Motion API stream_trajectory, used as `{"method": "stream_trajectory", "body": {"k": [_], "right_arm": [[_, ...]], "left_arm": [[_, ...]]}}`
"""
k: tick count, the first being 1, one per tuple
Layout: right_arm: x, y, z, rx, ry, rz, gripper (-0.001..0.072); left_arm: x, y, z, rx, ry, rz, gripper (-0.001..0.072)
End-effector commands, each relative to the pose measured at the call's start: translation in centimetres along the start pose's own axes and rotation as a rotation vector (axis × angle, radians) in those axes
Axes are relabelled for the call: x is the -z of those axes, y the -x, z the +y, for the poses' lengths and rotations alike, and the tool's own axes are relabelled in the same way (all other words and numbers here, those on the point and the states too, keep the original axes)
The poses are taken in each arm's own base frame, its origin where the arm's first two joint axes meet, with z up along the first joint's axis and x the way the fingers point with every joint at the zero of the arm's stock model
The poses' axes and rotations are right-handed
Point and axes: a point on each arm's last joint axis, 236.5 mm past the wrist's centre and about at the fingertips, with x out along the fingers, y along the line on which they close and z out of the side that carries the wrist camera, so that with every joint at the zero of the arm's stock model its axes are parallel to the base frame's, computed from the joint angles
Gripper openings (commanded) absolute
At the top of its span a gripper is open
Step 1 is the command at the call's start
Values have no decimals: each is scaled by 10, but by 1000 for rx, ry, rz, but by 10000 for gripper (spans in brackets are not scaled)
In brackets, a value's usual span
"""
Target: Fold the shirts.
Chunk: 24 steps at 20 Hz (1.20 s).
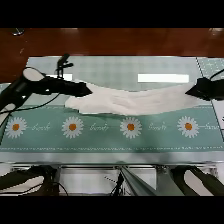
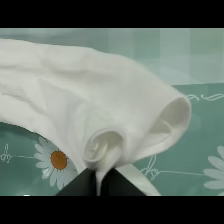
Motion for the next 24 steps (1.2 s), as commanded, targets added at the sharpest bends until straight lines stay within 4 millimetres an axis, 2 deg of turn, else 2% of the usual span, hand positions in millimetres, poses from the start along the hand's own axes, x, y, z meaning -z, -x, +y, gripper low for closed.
{"method": "stream_trajectory", "body": {"k": [1, 4, 6, 8, 10, 12, 14, 16, 18, 19, 21, 22, 24], "right_arm": [[24, 22, 14, -3, -5, -45, 33], [31, 34, 28, -30, 4, -74, 33], [31, 41, 44, -82, 15, -100, 33], [32, 47, 59, -135, 29, -118, 34], [32, 49, 65, -155, 35, -125, 34], [32, 50, 67, -164, 39, -127, 34], [32, 50, 73, -183, 56, -131, 34], [35, 47, 74, -173, 78, -117, 34], [38, 45, 77, -172, 95, -106, 34], [39, 45, 78, -173, 102, -102, 34], [39, 45, 80, -178, 99, -102, 34], [38, 45, 80, -178, 98, -108, 34], [33, 45, 80, -180, 94, -125, 34]], "left_arm": [[3, -53, -40, 37, -19, 79, 18], [5, -98, -68, 53, 18, 168, 17], [19, -128, -95, 80, 4, 234, 17], [43, -158, -124, 103, -19, 293, 18], [70, -183, -156, 161, -20, 353, 18], [97, -202, -186, 220, -8, 404, 18], [118, -215, -206, 254, -8, 433, 18], [123, -214, -213, 276, -31, 447, 19], [106, -201, -205, 284, -18, 449, 19], [90, -190, -196, 288, -5, 446, 18], [43, -156, -165, 286, 42, 398, 18], [18, -136, -148, 284, 66, 362, 19], [-28, -81, -103, 259, 101, 289, 20]]}}
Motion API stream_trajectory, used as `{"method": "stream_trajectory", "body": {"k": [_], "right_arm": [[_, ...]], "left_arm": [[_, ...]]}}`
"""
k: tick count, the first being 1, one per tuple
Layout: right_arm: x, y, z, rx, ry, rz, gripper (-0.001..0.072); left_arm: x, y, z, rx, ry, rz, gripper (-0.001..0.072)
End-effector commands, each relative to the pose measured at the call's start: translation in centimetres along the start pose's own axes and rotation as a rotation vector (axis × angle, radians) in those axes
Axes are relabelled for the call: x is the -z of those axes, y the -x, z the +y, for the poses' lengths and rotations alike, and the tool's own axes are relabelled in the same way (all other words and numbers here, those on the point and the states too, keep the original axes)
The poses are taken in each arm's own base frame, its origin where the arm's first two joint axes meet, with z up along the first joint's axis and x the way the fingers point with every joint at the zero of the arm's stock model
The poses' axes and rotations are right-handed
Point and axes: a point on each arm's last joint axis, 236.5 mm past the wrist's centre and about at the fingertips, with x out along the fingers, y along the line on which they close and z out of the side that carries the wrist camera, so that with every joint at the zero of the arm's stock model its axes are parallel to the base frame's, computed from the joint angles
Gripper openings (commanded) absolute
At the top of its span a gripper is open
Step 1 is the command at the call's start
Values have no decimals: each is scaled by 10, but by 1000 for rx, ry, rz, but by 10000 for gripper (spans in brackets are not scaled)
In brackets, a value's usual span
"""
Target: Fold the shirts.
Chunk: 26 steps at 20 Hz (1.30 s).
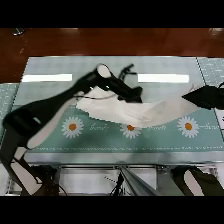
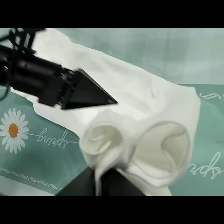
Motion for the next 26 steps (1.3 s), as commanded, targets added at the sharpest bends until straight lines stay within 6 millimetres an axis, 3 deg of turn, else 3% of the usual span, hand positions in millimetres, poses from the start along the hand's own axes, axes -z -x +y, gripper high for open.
{"method": "stream_trajectory", "body": {"k": [1, 3, 5, 7, 8, 11, 15, 18, 21, 22, 23, 24, 26], "right_arm": [[-6, -2, 6, -28, -5, -15, 33], [-17, -9, 31, -142, 1, -27, 33], [-28, -29, 65, -224, 56, -19, 34], [-36, -62, 109, -298, 127, 3, 33], [-38, -84, 133, -334, 153, 20, 34], [-29, -165, 187, -390, 200, 99, 34], [3, -268, 220, -397, 226, 233, 34], [24, -314, 220, -387, 205, 324, 34], [32, -337, 213, -377, 167, 359, 35], [33, -339, 211, -377, 160, 365, 147], [33, -338, 211, -379, 158, 369, 571], [31, -334, 211, -388, 177, 369, 624], [8, -310, 200, -397, 184, 371, 623]], "left_arm": [[-30, 123, 35, -14, 51, -98, 20], [-34, 201, 46, -38, 44, -230, 19], [-21, 266, 50, -80, 29, -382, 19], [8, 309, 49, -135, -13, -506, 19], [26, 320, 48, -159, -29, -548, 19], [89, 311, 42, -190, -34, -605, 19], [152, 270, 48, -189, -23, -604, 20], [174, 253, 58, -185, -4, -591, 20], [174, 252, 59, -183, 2, -593, 19], [172, 253, 60, -186, 4, -600, 20], [171, 254, 61, -189, 5, -606, 20], [170, 255, 62, -191, 6, -613, 19], [169, 255, 62, -193, 7, -618, 20]]}}
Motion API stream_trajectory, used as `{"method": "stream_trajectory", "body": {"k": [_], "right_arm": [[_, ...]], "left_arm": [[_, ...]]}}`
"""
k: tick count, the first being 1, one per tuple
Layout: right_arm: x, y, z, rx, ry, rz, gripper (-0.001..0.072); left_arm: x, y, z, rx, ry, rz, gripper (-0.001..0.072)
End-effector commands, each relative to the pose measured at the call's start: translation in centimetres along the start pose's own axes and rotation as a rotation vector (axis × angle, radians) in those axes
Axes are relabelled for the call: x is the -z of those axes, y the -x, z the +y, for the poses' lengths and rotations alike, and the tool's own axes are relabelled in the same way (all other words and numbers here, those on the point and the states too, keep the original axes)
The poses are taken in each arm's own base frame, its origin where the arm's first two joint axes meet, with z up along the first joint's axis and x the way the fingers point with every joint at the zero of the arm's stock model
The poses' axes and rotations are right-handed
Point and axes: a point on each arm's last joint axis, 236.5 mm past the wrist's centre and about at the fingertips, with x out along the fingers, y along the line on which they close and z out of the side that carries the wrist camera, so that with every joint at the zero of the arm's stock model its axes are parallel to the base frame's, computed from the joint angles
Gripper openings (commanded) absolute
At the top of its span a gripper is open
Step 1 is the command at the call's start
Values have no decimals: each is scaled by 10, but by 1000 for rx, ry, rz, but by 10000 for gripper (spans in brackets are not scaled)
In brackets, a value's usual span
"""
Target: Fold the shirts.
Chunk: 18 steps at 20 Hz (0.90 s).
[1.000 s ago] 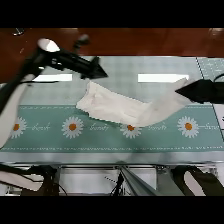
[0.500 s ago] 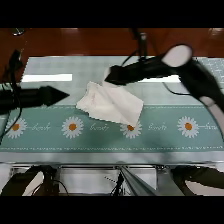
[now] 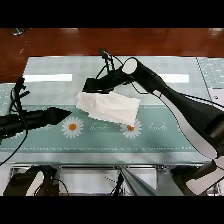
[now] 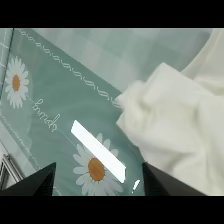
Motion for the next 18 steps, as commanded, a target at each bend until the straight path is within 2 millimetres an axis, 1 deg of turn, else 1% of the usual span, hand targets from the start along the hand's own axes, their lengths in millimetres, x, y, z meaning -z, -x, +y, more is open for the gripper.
{"method": "stream_trajectory", "body": {"k": [1, 2, 3, 4, 6, 7, 8, 9, 10, 11, 12, 14, 15, 16, 18], "right_arm": [[-11, 45, -8, -10, 5, 22, 622], [-16, 77, -13, -7, -3, 20, 622], [-17, 116, -23, 18, -1, 23, 622], [-13, 153, -35, 77, 13, 29, 622], [6, 231, -82, 333, 32, 24, 622], [19, 269, -111, 491, -7, -17, 622], [34, 296, -135, 604, -68, -75, 622], [54, 312, -155, 662, -155, -158, 622], [73, 313, -169, 667, -240, -240, 622], [93, 304, -182, 650, -335, -326, 621], [108, 288, -190, 607, -408, -395, 621], [130, 241, -195, 442, -553, -466, 621], [137, 218, -196, 376, -597, -460, 621], [142, 197, -196, 333, -612, -417, 621], [149, 162, -193, 258, -607, -291, 621]], "left_arm": [[-1, 0, 2, -6, 1, -13, 19], [-1, 0, 2, -6, 1, -12, 20], [-1, 0, 2, -6, 2, -12, 19], [-1, 0, 2, -6, 2, -12, 20], [0, 0, 2, -6, 2, -12, 19], [-1, 0, 2, -6, 1, -12, 20], [-1, 0, 2, -6, 1, -12, 19], [-1, 0, 2, -6, 1, -12, 19], [-1, 0, 2, -6, 1, -13, 19], [-1, 0, 2, -6, 1, -13, 19], [-1, 0, 2, -6, 1, -13, 20], [-1, 0, 3, -8, 1, -16, 19], [-2, 0, 3, -9, 1, -19, 19], [-3, 0, 4, -11, 2, -23, 19], [-4, 0, 4, -12, 2, -25, 19]]}}
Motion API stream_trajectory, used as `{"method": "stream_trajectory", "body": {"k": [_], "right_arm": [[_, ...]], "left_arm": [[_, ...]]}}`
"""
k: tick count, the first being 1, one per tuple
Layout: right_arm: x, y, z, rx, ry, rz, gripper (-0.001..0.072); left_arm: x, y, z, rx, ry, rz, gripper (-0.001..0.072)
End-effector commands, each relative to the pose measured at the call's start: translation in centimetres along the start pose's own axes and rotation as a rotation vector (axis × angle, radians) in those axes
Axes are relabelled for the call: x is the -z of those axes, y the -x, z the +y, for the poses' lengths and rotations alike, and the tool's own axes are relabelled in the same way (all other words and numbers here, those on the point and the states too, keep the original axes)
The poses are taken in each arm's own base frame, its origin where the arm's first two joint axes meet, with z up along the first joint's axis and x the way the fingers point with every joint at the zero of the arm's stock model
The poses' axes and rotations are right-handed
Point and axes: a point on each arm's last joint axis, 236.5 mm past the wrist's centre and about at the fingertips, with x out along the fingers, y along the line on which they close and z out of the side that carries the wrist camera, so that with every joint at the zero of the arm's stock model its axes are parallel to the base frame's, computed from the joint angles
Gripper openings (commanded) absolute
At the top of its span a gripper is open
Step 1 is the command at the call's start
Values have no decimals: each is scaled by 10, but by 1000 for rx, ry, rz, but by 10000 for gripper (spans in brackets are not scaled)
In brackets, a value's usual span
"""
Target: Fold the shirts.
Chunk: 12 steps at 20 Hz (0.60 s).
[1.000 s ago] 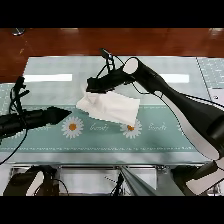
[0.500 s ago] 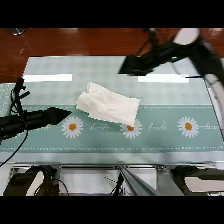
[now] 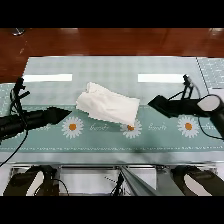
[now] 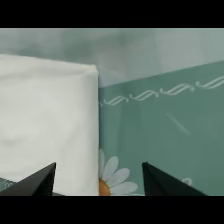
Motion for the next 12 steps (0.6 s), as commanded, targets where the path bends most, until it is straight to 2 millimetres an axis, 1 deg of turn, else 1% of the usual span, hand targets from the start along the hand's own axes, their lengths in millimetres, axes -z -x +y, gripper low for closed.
{"method": "stream_trajectory", "body": {"k": [1, 3, 5, 7, 10, 11, 12], "right_arm": [[34, -46, 2, -109, -62, 139, 621], [51, -62, 6, -134, -32, 301, 621], [56, -74, 10, -150, -25, 396, 621], [52, -85, 15, -147, -13, 408, 621], [52, -103, 31, -143, 28, 417, 620], [54, -107, 34, -142, 32, 428, 608], [56, -111, 35, -141, 36, 441, 504]], "left_arm": [[-1, 0, 1, -3, 1, -6, 19], [-1, 0, 1, -3, 2, -6, 19], [-1, 0, 1, -3, 2, -6, 19], [-1, 0, 1, -3, 2, -6, 19], [-2, 0, 1, -3, 2, -7, 19], [-2, 0, 1, -3, 2, -7, 19], [-1, 0, 1, -3, 2, -6, 19]]}}
